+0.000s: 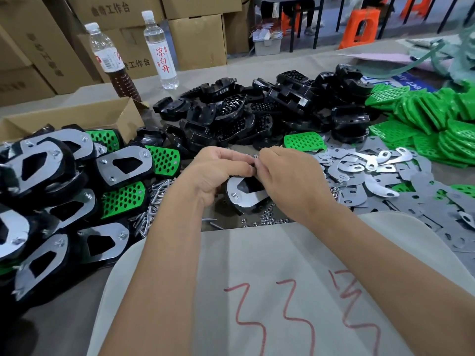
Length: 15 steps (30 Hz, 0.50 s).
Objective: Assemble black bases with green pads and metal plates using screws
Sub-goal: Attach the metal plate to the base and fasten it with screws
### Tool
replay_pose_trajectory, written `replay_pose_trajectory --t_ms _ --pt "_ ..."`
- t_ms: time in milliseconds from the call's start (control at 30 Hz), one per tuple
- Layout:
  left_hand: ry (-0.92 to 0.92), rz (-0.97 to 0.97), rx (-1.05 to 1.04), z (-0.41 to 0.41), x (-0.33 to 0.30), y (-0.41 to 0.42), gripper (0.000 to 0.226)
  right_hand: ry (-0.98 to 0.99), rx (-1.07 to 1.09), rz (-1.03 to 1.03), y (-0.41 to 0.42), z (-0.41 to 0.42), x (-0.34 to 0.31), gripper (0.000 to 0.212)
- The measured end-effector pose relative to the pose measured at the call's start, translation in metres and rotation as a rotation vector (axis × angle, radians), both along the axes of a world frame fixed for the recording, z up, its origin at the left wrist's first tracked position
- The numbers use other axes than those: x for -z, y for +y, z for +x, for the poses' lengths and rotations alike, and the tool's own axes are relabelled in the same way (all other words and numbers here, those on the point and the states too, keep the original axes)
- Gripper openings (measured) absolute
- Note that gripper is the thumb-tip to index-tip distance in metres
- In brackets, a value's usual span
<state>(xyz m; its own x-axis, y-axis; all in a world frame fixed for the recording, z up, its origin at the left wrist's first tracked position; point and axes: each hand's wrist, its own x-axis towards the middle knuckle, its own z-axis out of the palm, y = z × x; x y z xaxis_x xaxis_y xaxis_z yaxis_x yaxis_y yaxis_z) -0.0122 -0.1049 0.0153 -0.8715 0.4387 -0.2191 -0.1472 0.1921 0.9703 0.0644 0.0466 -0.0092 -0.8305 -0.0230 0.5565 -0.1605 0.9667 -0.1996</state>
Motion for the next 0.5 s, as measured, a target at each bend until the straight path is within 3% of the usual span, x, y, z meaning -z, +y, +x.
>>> replay_pose_trajectory --t_ms 167,300,500 --pt "0.195 0.115 -0.112 0.011 0.004 0.015 0.028 0.079 0.044 -0.228 0.008 0.000 0.000 0.036" --pt "0.421 0.173 -0.136 0.013 0.006 0.023 0.038 0.158 -0.049 -0.450 0.017 0.000 0.005 0.025" --pt "0.593 0.122 -0.148 0.016 0.008 0.025 0.036 0.170 -0.165 -0.647 0.021 0.001 0.006 0.007"
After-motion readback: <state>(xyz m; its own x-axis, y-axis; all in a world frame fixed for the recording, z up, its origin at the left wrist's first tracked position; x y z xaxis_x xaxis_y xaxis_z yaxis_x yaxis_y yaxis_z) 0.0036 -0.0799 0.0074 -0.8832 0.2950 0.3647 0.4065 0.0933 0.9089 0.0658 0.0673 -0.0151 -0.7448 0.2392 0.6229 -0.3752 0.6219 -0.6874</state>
